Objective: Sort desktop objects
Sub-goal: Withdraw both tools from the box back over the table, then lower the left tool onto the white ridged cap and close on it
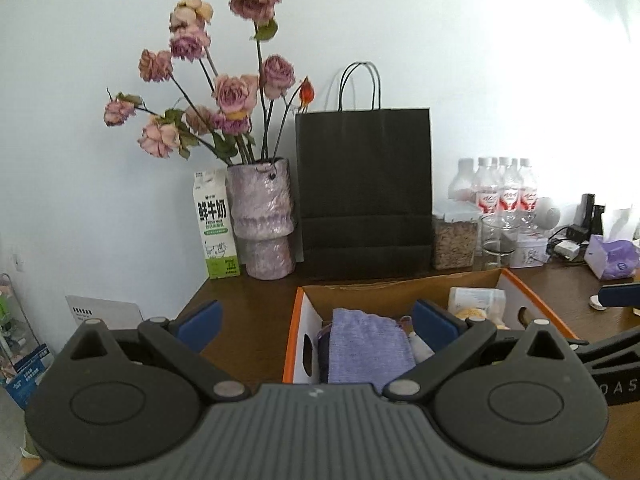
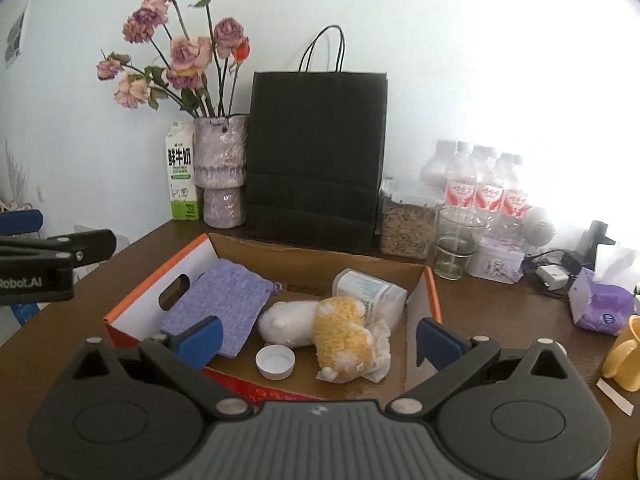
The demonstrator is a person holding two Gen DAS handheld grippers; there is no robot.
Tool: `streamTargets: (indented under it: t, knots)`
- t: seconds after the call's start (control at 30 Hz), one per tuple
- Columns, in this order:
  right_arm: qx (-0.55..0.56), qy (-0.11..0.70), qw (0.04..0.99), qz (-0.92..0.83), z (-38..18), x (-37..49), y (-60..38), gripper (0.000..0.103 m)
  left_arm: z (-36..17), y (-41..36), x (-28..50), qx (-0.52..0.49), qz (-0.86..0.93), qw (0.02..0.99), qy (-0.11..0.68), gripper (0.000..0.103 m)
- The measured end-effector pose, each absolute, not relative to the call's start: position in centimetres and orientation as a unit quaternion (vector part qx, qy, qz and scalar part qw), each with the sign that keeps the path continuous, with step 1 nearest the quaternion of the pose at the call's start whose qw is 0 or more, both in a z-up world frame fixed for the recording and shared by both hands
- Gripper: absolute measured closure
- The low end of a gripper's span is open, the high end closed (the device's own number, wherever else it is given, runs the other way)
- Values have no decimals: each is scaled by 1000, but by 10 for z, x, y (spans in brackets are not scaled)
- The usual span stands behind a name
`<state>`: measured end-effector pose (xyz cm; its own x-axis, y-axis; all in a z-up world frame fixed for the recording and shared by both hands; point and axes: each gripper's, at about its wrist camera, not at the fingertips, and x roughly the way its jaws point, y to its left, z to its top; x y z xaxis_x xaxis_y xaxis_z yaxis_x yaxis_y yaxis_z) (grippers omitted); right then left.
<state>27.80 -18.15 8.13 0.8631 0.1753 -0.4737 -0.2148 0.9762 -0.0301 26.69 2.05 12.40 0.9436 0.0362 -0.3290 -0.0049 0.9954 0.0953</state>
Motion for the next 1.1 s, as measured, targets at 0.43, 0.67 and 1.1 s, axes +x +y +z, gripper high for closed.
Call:
streamTargets:
  t: [0.43, 0.67, 1.1]
  knots:
    - [-38, 260, 960, 95, 59, 200, -212, 0, 110, 20, 182, 37, 5, 983, 179, 0]
    - [-45, 280, 954, 101, 36, 164, -213, 0, 84, 17, 148, 31, 2, 978, 205, 0]
    - [-37, 312, 943, 109, -2, 123, -211, 0, 37, 9, 114, 33, -11, 967, 253, 0]
